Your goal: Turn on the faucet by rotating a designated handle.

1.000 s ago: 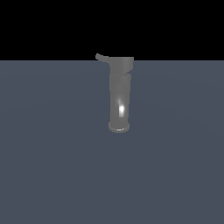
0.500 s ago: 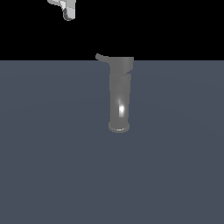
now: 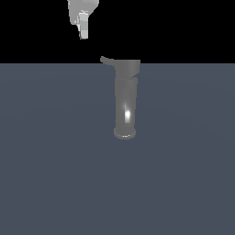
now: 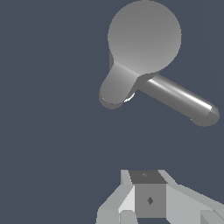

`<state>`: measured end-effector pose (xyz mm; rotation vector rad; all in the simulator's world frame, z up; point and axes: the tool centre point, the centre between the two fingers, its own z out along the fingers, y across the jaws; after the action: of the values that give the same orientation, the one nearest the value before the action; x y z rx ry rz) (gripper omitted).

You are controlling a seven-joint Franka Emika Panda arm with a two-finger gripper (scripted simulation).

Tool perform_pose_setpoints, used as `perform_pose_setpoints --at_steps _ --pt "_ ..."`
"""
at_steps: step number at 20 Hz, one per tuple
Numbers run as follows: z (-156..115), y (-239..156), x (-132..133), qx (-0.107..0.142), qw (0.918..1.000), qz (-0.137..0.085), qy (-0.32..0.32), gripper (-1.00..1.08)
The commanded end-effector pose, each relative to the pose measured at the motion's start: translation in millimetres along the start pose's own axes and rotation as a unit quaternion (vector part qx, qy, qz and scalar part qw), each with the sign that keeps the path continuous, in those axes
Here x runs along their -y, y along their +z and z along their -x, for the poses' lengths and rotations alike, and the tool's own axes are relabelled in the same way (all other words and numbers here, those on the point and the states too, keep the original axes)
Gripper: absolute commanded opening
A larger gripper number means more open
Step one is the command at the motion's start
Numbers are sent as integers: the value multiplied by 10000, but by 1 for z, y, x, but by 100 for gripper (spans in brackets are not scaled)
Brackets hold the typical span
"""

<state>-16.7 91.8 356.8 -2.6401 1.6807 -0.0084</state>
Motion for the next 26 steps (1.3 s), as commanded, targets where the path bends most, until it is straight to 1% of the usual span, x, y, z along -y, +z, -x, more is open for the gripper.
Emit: perform_pose_setpoints --at_steps 1,7,15,21,26 --pt "-9 8 11 -4 9995 6 315 -100" --pt "-36 26 34 -15 9940 26 1094 -100" --pt "-71 48 55 -28 9801 50 1982 -100" --pt "-89 57 62 -31 9711 59 2386 -100" --pt "-95 59 64 -28 9677 61 2519 -100"
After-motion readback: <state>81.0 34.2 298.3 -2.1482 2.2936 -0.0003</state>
